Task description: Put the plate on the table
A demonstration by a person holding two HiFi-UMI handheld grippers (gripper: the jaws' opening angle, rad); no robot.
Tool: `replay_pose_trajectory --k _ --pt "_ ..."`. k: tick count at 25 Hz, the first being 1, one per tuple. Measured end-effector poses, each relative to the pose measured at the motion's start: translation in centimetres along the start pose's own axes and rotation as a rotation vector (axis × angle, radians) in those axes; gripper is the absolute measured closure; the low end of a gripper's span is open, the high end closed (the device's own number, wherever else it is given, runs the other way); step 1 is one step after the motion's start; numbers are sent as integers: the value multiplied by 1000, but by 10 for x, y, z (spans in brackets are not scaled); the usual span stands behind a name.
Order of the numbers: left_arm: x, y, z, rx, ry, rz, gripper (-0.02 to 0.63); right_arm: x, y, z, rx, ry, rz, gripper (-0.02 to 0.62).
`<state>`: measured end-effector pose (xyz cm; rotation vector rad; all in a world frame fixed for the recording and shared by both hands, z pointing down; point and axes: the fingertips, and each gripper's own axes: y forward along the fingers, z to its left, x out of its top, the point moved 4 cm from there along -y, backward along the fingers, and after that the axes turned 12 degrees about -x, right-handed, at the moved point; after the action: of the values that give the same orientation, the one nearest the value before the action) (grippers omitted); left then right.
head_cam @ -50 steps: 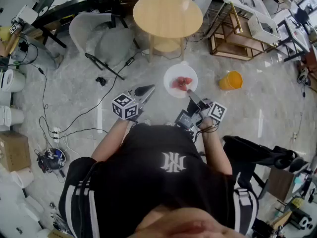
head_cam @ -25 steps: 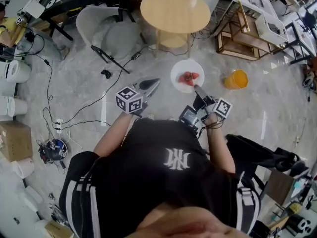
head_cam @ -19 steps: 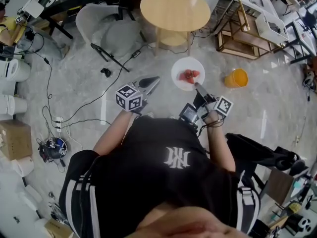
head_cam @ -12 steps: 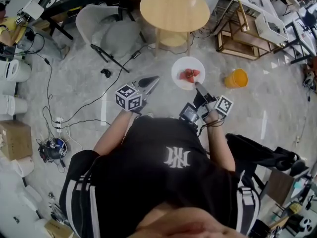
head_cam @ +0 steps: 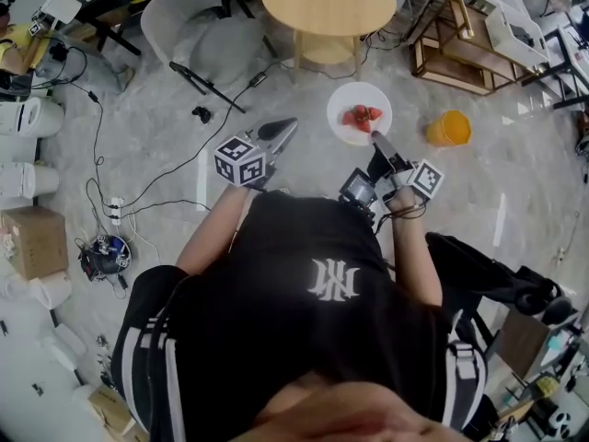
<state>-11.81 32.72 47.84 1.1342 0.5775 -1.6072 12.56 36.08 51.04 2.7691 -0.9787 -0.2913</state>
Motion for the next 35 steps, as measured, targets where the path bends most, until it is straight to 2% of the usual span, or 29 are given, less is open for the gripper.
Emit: replay_pose_trajectory --k 10,20,27,35 --pt "-11 -7 -9 86 -8 -12 594 17 -19 -24 -11 -9 1 569" --pt "-21 6 16 48 -47 14 594 17 6 -20 3 -10 5 569" --pt "-7 27 76 0 -69 29 594 43 52 -17 -37 -17 1 569" --pt "30 47 156 -62 -67 51 594 80 128 3 -74 -4 -34 569"
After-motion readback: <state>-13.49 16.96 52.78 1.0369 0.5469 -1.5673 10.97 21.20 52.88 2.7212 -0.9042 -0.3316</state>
